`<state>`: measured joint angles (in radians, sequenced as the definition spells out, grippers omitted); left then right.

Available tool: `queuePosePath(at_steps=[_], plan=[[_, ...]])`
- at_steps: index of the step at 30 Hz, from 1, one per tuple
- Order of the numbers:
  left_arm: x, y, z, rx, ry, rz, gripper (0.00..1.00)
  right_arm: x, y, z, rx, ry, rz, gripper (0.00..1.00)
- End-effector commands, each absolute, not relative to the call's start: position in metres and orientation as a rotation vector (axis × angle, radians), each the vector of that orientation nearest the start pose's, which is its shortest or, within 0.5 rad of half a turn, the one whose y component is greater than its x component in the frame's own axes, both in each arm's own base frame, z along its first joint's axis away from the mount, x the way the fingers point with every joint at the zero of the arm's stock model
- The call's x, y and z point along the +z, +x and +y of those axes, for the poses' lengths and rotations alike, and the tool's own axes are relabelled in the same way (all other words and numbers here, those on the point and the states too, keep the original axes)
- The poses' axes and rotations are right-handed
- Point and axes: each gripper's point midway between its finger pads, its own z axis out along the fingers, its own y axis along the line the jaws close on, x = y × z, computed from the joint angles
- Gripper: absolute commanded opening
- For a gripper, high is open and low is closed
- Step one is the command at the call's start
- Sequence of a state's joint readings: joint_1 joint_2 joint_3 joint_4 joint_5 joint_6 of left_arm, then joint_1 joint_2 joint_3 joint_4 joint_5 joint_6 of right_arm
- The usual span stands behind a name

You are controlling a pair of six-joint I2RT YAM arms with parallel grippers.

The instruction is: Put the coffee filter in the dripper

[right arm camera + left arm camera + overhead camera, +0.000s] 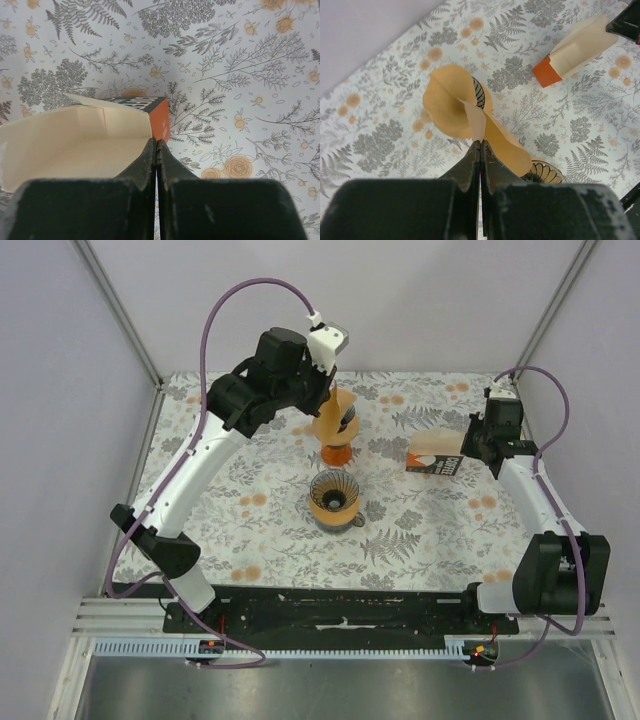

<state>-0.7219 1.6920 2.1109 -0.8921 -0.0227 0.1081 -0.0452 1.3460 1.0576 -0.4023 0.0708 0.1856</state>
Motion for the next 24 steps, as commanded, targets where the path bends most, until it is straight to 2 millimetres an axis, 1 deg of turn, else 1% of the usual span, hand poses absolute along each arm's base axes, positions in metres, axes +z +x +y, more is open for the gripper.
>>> queuePosePath(at_steps=[1, 4, 5, 6, 8, 10, 12, 13, 14, 16, 18, 20, 23, 24], plan=[[0.382, 0.338, -0.277, -0.517, 0.661, 1.978, 0.02, 0.156, 0.392, -0.024, -0.008, 0.320, 2.223, 0.00], [0.381, 0.334, -0.272, -0.515, 0.652, 1.975, 0.02, 0.147, 0.391, -0.026, -0.016, 0.328, 2.236, 0.00], [0.377, 0.333, -0.272, -0.517, 0.657, 1.982, 0.02, 0.146, 0.392, -0.026, -0.021, 0.328, 2.235, 0.00], [0.377, 0.331, -0.272, -0.524, 0.660, 1.984, 0.02, 0.144, 0.391, -0.027, -0.024, 0.331, 2.241, 0.03], [0.375, 0.329, -0.272, -0.535, 0.659, 1.991, 0.02, 0.141, 0.390, -0.026, -0.020, 0.331, 2.249, 0.18], [0.374, 0.327, -0.272, -0.548, 0.649, 1.999, 0.02, 0.141, 0.390, -0.026, -0.014, 0.324, 2.255, 0.39], [0.374, 0.324, -0.273, -0.568, 0.633, 2.011, 0.02, 0.146, 0.389, -0.025, -0.015, 0.308, 2.262, 0.52], [0.376, 0.322, -0.273, -0.582, 0.622, 2.015, 0.02, 0.152, 0.389, -0.025, -0.015, 0.293, 2.257, 0.56], [0.377, 0.320, -0.274, -0.597, 0.614, 2.020, 0.02, 0.161, 0.388, -0.025, -0.020, 0.280, 2.249, 0.59], [0.379, 0.317, -0.275, -0.624, 0.594, 2.029, 0.02, 0.185, 0.385, -0.028, -0.045, 0.259, 2.207, 0.65], [0.379, 0.316, -0.275, -0.636, 0.575, 2.041, 0.02, 0.215, 0.381, -0.028, -0.075, 0.228, 2.148, 0.75], [0.375, 0.318, -0.275, -0.640, 0.556, 2.059, 0.02, 0.245, 0.376, -0.022, -0.087, 0.196, 2.082, 0.81], [0.374, 0.321, -0.275, -0.652, 0.522, 2.072, 0.02, 0.290, 0.363, 0.023, -0.025, 0.034, 1.965, 0.91], [0.373, 0.322, -0.274, -0.653, 0.513, 2.077, 0.02, 0.302, 0.358, 0.044, 0.025, -0.033, 1.926, 0.95]])
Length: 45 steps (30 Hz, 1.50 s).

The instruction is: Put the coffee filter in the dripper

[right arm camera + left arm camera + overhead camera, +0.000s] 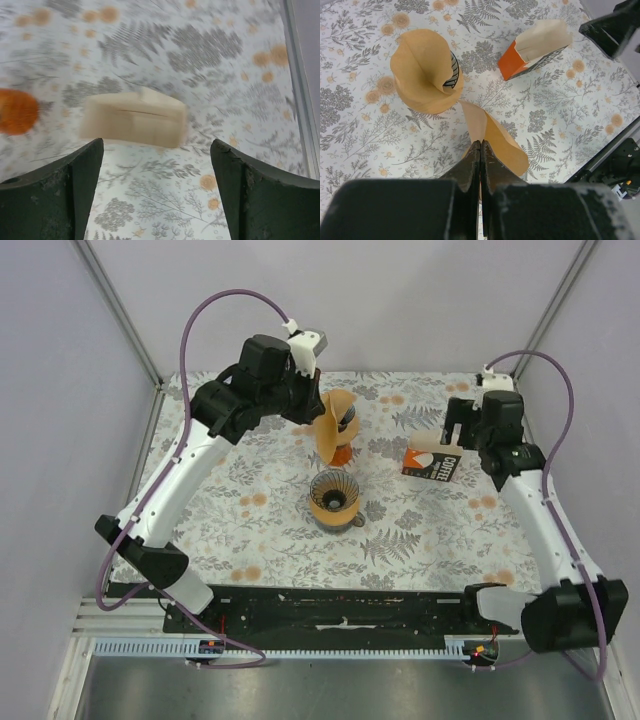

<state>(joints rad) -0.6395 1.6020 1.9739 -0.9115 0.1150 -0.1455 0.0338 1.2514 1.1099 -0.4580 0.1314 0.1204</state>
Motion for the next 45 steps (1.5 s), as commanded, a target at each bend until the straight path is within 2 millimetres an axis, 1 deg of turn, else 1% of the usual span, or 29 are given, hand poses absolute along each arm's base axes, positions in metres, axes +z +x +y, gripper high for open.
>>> queuePosePath(at_steps=[1, 2, 4, 5, 7, 10, 11, 12, 15, 18, 21, 24, 25, 27, 29, 30, 32, 35, 37, 39, 41, 45], plan=[[0.373, 0.323, -0.273, -0.653, 0.503, 2.080, 0.02, 0.313, 0.353, 0.069, 0.100, -0.105, 1.881, 0.98], [0.373, 0.324, -0.274, -0.655, 0.501, 2.079, 0.02, 0.321, 0.347, 0.090, 0.170, -0.165, 1.843, 0.98], [0.371, 0.326, -0.274, -0.653, 0.492, 2.086, 0.02, 0.340, 0.328, 0.140, 0.321, -0.290, 1.745, 0.98], [0.370, 0.326, -0.274, -0.654, 0.490, 2.087, 0.02, 0.353, 0.316, 0.166, 0.393, -0.348, 1.680, 0.97], [0.367, 0.326, -0.274, -0.651, 0.493, 2.094, 0.02, 0.371, 0.297, 0.202, 0.513, -0.409, 1.587, 0.93], [0.366, 0.325, -0.273, -0.654, 0.496, 2.092, 0.02, 0.389, 0.277, 0.245, 0.644, -0.471, 1.506, 0.83], [0.365, 0.325, -0.274, -0.654, 0.499, 2.093, 0.02, 0.391, 0.272, 0.259, 0.673, -0.500, 1.500, 0.81], [0.364, 0.325, -0.273, -0.650, 0.499, 2.094, 0.02, 0.392, 0.270, 0.269, 0.682, -0.516, 1.502, 0.79], [0.365, 0.326, -0.272, -0.649, 0.495, 2.089, 0.02, 0.380, 0.277, 0.292, 0.633, -0.533, 1.555, 0.78], [0.368, 0.324, -0.271, -0.651, 0.497, 2.083, 0.02, 0.364, 0.291, 0.301, 0.582, -0.512, 1.623, 0.75], [0.367, 0.324, -0.271, -0.644, 0.508, 2.080, 0.02, 0.349, 0.309, 0.299, 0.490, -0.467, 1.667, 0.72], [0.363, 0.323, -0.270, -0.637, 0.521, 2.085, 0.02, 0.347, 0.322, 0.294, 0.426, -0.427, 1.680, 0.66], [0.363, 0.322, -0.270, -0.638, 0.527, 2.084, 0.02, 0.344, 0.325, 0.295, 0.414, -0.426, 1.687, 0.61], [0.361, 0.322, -0.269, -0.632, 0.532, 2.086, 0.02, 0.340, 0.331, 0.294, 0.402, -0.419, 1.698, 0.48], [0.361, 0.320, -0.269, -0.641, 0.540, 2.086, 0.02, 0.335, 0.335, 0.296, 0.404, -0.422, 1.712, 0.30], [0.359, 0.319, -0.270, -0.647, 0.550, 2.086, 0.02, 0.329, 0.339, 0.298, 0.416, -0.426, 1.729, 0.11], [0.356, 0.319, -0.270, -0.638, 0.560, 2.091, 0.02, 0.323, 0.343, 0.294, 0.421, -0.412, 1.757, 0.00], [0.354, 0.323, -0.263, -0.580, 0.579, 2.078, 0.02, 0.321, 0.344, 0.281, 0.411, -0.394, 1.787, 0.00], [0.351, 0.326, -0.257, -0.521, 0.606, 2.072, 0.02, 0.319, 0.341, 0.273, 0.413, -0.409, 1.828, 0.00], [0.347, 0.325, -0.253, -0.488, 0.640, 2.075, 0.02, 0.316, 0.334, 0.268, 0.424, -0.448, 1.877, 0.00], [0.342, 0.323, -0.251, -0.475, 0.677, 2.087, 0.02, 0.316, 0.323, 0.268, 0.443, -0.504, 1.920, 0.00], [0.329, 0.311, -0.253, -0.505, 0.750, 2.130, 0.02, 0.309, 0.299, 0.264, 0.473, -0.600, 2.033, 0.00]])
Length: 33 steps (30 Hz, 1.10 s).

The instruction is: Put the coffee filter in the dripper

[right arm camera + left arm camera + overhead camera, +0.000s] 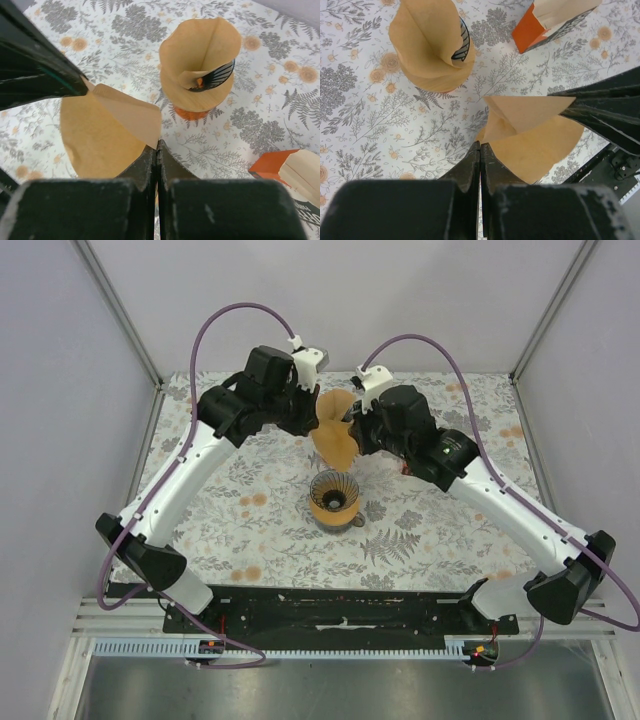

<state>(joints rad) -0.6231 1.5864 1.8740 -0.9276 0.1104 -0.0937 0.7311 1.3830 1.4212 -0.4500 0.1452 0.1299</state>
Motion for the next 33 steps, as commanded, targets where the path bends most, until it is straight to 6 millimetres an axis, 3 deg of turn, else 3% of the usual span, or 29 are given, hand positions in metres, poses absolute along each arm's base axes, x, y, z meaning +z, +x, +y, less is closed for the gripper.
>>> queuePosePath(at_steps=[1, 7, 15, 18, 24, 33], plan=[[0.327, 0.307, -0.254, -0.521, 0.766, 2.140, 0.02, 0.307, 0.293, 0.262, 0.480, -0.619, 2.060, 0.00], [0.313, 0.292, -0.251, -0.545, 0.848, 2.172, 0.02, 0.287, 0.270, 0.269, 0.572, -0.697, 2.175, 0.00], [0.304, 0.272, -0.248, -0.594, 0.907, 2.196, 0.02, 0.264, 0.266, 0.276, 0.653, -0.704, 2.259, 0.00], [0.289, 0.267, -0.251, -0.620, 0.930, 2.235, 0.02, 0.254, 0.267, 0.277, 0.649, -0.714, 2.287, 0.00], [0.251, 0.273, -0.252, -0.588, 0.952, 2.316, 0.02, 0.223, 0.280, 0.269, 0.596, -0.693, 2.364, 0.00], [0.227, 0.284, -0.253, -0.551, 0.950, 2.285, 0.02, 0.198, 0.293, 0.271, 0.597, -0.680, 2.364, 0.00]])
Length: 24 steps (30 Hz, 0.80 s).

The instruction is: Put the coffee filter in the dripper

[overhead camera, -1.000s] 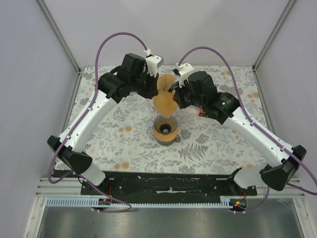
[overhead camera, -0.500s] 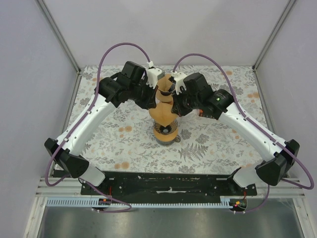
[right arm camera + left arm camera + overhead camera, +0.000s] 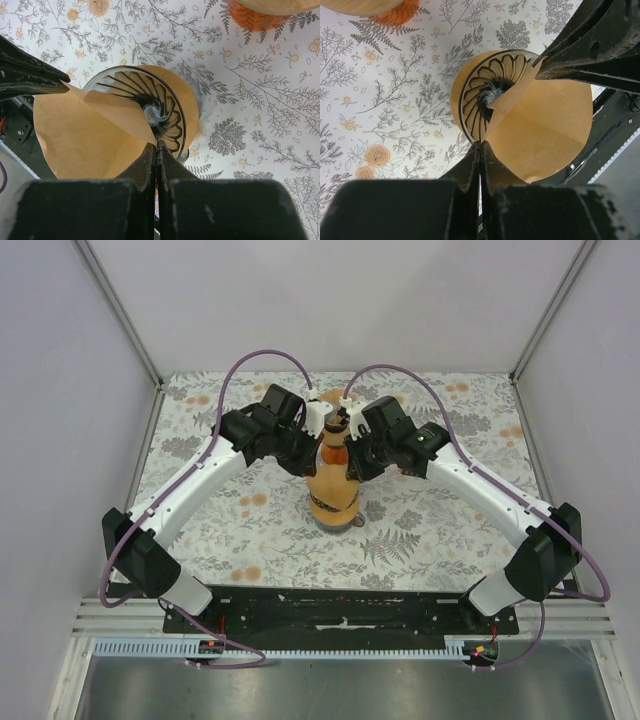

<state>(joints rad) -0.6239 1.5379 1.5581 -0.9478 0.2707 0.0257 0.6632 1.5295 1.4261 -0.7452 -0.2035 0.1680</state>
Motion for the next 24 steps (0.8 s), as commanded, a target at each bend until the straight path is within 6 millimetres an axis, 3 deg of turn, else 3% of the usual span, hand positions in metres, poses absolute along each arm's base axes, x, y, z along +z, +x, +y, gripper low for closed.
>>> queuePosePath(at_steps=[1, 5, 9, 13, 20, 24], plan=[[0.223, 0.284, -0.253, -0.549, 0.952, 2.289, 0.02, 0.196, 0.294, 0.272, 0.594, -0.678, 2.361, 0.00], [0.220, 0.285, -0.255, -0.558, 0.954, 2.276, 0.04, 0.191, 0.297, 0.276, 0.609, -0.687, 2.363, 0.00], [0.221, 0.288, -0.259, -0.574, 0.952, 2.242, 0.34, 0.185, 0.298, 0.277, 0.609, -0.698, 2.371, 0.00], [0.219, 0.292, -0.261, -0.571, 0.949, 2.235, 0.49, 0.184, 0.296, 0.278, 0.620, -0.710, 2.365, 0.00], [0.214, 0.298, -0.270, -0.622, 0.930, 2.216, 0.64, 0.182, 0.295, 0.283, 0.648, -0.735, 2.361, 0.00], [0.200, 0.296, -0.274, -0.657, 0.942, 2.242, 0.66, 0.181, 0.295, 0.285, 0.661, -0.740, 2.359, 0.00]])
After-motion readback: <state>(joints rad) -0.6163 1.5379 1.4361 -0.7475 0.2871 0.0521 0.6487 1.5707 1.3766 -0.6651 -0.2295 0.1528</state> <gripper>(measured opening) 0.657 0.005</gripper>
